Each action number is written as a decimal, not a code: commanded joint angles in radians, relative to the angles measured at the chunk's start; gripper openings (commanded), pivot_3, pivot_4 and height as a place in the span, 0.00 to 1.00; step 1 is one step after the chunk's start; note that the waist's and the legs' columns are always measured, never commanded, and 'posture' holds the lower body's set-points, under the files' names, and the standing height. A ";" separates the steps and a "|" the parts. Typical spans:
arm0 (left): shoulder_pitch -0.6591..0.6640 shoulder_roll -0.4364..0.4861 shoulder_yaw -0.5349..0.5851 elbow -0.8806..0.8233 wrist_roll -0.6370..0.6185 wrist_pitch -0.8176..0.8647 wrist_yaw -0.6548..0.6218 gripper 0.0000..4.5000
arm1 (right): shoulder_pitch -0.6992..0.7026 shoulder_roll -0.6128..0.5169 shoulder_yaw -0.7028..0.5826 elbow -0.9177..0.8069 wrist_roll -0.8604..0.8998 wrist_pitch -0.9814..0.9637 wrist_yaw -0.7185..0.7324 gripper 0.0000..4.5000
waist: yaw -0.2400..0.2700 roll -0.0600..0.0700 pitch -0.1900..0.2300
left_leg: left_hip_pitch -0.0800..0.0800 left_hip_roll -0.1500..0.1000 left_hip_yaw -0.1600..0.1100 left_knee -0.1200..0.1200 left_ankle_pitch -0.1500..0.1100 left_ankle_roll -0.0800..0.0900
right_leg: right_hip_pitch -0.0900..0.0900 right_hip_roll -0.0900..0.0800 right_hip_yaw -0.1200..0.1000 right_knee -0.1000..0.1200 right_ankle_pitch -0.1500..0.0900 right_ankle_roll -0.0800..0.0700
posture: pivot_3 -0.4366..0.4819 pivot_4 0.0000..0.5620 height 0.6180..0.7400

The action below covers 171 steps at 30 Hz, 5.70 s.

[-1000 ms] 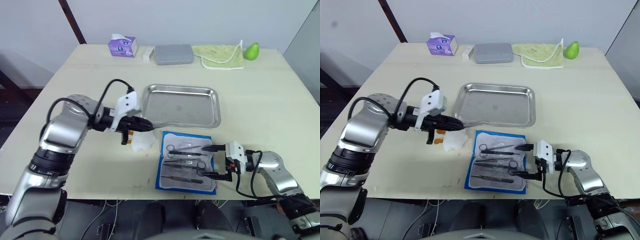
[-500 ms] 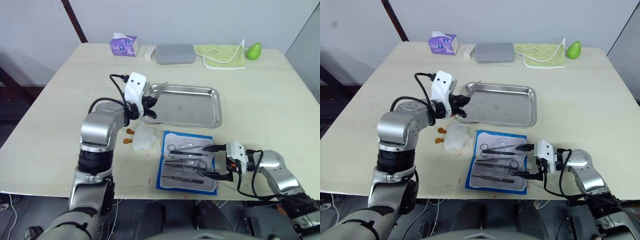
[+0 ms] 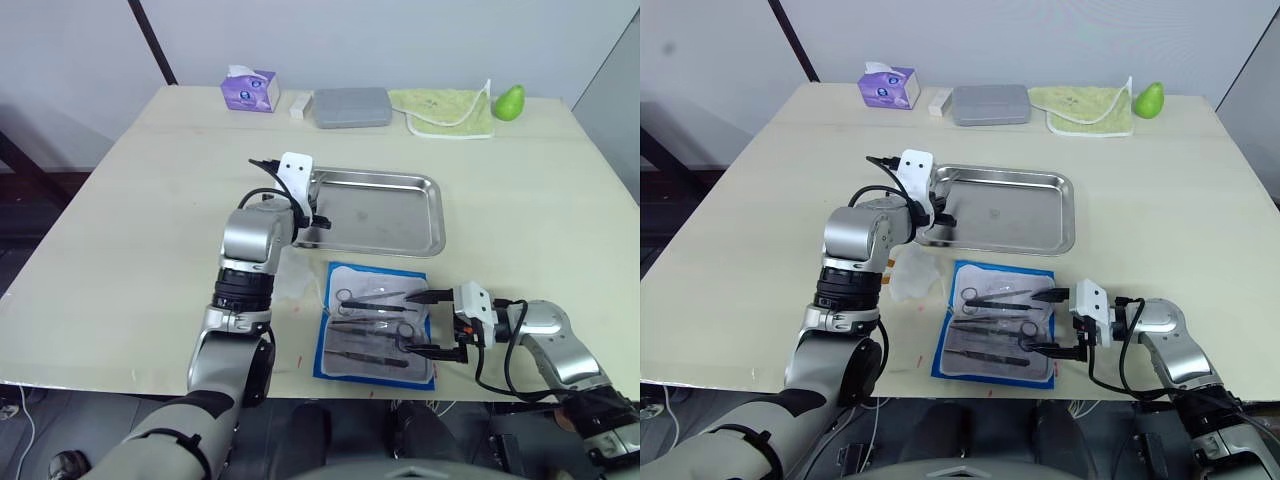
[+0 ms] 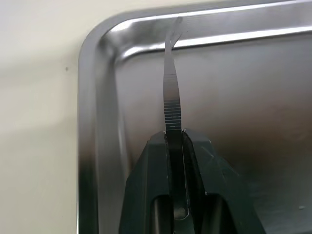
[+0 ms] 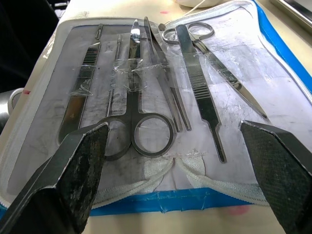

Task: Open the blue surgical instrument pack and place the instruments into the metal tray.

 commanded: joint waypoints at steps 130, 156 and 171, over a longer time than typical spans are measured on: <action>0.277 0.438 -0.517 -0.139 0.065 -0.793 -1.081 0.53 | 0.063 0.066 -0.003 0.078 -0.025 -0.043 -0.061 1.00 | -0.002 -0.002 0.004 | 0.003 0.002 0.003 -0.003 0.001 -0.005 | 0.000 0.003 0.002 -0.001 -0.002 -0.002 | 0.48 0.27 1.00; 0.182 0.441 -0.559 -0.068 0.130 -0.790 -1.182 0.01 | 0.077 0.061 0.020 0.047 -0.038 0.003 -0.078 1.00 | -0.002 0.001 0.000 | 0.004 0.001 0.004 -0.003 0.001 -0.005 | 0.001 0.003 0.002 -0.001 -0.002 -0.003 | 0.48 0.27 1.00; 0.031 0.478 -0.610 -0.197 0.136 -0.540 -1.281 0.01 | 0.092 0.045 0.071 0.034 -0.081 0.063 -0.089 1.00 | -0.007 0.001 0.001 | 0.003 0.002 0.003 -0.004 0.000 -0.004 | 0.000 0.005 0.001 0.000 -0.003 -0.004 | 0.48 0.27 1.00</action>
